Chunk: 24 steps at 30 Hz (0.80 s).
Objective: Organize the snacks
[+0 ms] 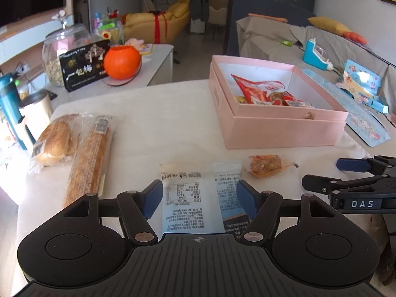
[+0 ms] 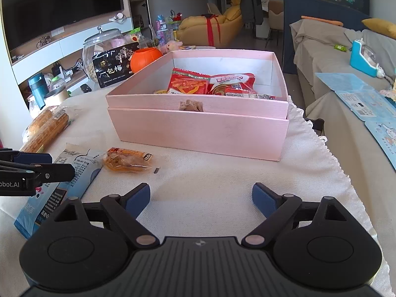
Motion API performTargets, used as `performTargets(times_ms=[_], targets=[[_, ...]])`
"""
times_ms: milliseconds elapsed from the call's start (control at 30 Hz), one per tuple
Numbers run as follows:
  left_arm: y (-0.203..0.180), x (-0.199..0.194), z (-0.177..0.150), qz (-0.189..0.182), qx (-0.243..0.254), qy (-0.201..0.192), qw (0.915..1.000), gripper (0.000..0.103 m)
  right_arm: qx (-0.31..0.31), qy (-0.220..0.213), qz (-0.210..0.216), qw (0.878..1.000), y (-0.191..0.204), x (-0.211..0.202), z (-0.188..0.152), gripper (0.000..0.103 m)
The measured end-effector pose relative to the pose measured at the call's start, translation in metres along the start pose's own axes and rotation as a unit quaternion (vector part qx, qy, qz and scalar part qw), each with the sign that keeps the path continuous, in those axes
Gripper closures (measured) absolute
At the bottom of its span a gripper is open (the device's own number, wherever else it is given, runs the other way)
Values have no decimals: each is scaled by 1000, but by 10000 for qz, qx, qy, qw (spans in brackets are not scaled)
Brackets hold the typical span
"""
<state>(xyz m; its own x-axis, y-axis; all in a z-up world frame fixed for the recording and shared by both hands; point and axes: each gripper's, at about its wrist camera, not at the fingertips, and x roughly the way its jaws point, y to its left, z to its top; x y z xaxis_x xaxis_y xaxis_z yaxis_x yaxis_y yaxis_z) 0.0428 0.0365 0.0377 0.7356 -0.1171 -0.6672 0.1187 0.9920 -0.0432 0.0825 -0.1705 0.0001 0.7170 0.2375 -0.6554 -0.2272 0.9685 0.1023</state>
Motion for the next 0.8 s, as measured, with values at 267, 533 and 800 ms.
performTargets(times_ms=[267,533,800], targets=[[-13,26,1,-31,342,486,9982,17,-9,3,-1,10000,1,0,0,12],[0,35,0,136,151,570,9982,11,-20,9,6,10000,1,0,0,11],[14,35,4,-125,-22,629,9979,14,-644,422,85,9970,12,7,2,0]])
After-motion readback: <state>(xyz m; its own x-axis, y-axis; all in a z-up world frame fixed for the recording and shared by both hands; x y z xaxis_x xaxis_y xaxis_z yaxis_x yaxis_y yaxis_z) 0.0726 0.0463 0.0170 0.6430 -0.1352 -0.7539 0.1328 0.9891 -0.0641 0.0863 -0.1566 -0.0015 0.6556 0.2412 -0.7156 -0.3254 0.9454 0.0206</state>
